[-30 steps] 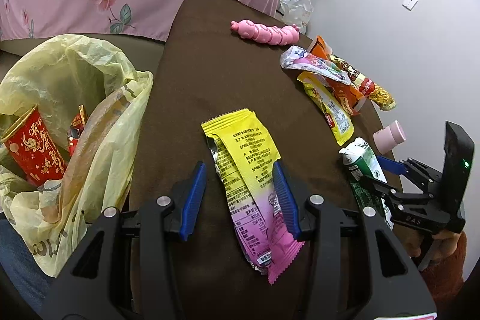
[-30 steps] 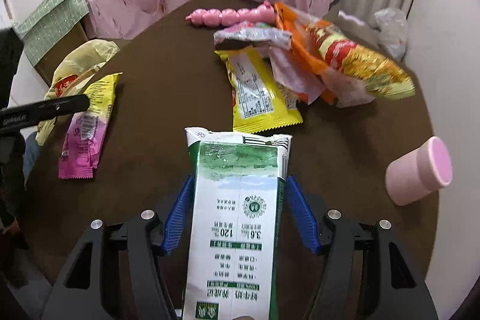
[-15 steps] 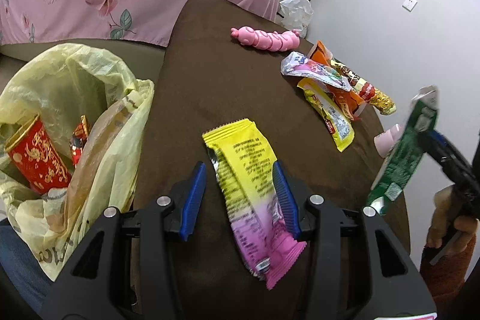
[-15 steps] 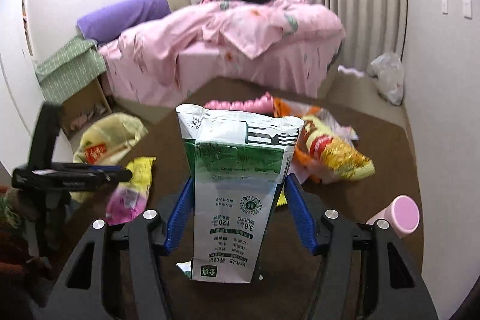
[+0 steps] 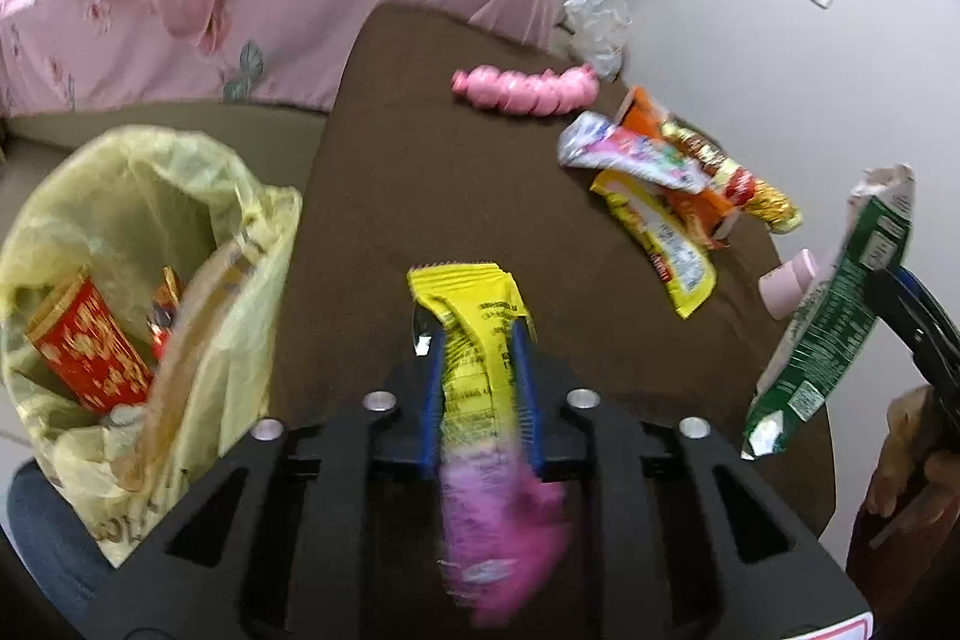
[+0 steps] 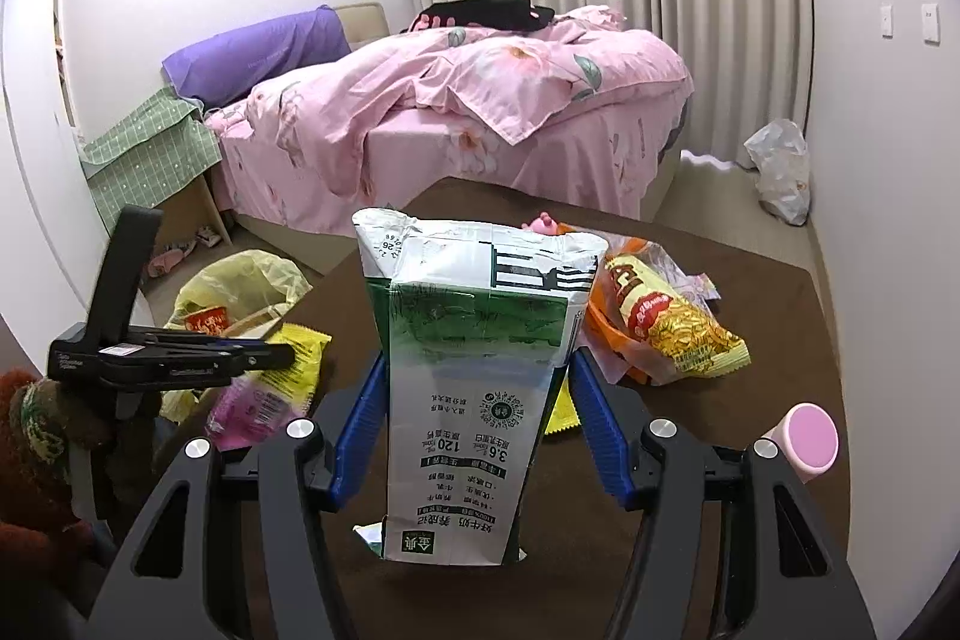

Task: Collect trash
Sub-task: 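Carry the wrapper and milk packet over the yellow bag with both grippers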

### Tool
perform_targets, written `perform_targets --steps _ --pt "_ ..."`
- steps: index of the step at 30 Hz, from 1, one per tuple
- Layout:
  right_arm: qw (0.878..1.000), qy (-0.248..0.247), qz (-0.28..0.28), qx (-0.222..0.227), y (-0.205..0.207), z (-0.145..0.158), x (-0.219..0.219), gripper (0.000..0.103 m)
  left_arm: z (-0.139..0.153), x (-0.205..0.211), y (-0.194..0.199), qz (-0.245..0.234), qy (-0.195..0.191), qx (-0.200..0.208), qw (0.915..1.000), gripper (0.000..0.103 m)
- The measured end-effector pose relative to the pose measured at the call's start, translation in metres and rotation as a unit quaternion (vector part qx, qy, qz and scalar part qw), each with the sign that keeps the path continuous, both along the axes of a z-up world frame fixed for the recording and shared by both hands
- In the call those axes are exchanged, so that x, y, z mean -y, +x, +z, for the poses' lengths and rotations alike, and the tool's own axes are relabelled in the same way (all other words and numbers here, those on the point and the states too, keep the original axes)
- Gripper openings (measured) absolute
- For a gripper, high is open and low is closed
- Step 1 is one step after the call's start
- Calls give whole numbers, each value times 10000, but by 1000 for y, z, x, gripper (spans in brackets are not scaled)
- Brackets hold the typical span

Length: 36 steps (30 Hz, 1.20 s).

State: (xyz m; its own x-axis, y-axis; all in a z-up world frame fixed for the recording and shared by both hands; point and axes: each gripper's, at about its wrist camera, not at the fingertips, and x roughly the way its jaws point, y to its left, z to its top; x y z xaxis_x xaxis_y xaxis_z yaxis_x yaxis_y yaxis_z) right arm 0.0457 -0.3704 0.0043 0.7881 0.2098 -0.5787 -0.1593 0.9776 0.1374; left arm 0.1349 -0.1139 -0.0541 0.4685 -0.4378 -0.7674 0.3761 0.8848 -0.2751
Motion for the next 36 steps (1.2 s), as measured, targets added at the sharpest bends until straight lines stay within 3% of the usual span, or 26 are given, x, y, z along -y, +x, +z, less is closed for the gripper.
perform_targets --steps 10,19,24,29,33,36 --pt "9990 -76 218 374 6 27 -27 57 64 -48 -17 444 -550 1158 9908 19" --pt "9938 106 812 751 32 52 -80 57 100 -141 -16 1477 -494 2088 9655 19" --pt "9874 281 1316 832 65 56 -125 57 88 -190 -8 2031 -532 2082 9553 19" --pt "9785 445 1860 774 107 46 -181 57 54 -221 0 2362 -677 1820 9521 19" --pt "9727 535 2160 662 138 31 -219 57 27 -223 11 2364 -747 1776 9524 19" --pt "9687 457 2385 523 163 9 -248 57 4 -222 23 2263 -735 1544 9589 19"
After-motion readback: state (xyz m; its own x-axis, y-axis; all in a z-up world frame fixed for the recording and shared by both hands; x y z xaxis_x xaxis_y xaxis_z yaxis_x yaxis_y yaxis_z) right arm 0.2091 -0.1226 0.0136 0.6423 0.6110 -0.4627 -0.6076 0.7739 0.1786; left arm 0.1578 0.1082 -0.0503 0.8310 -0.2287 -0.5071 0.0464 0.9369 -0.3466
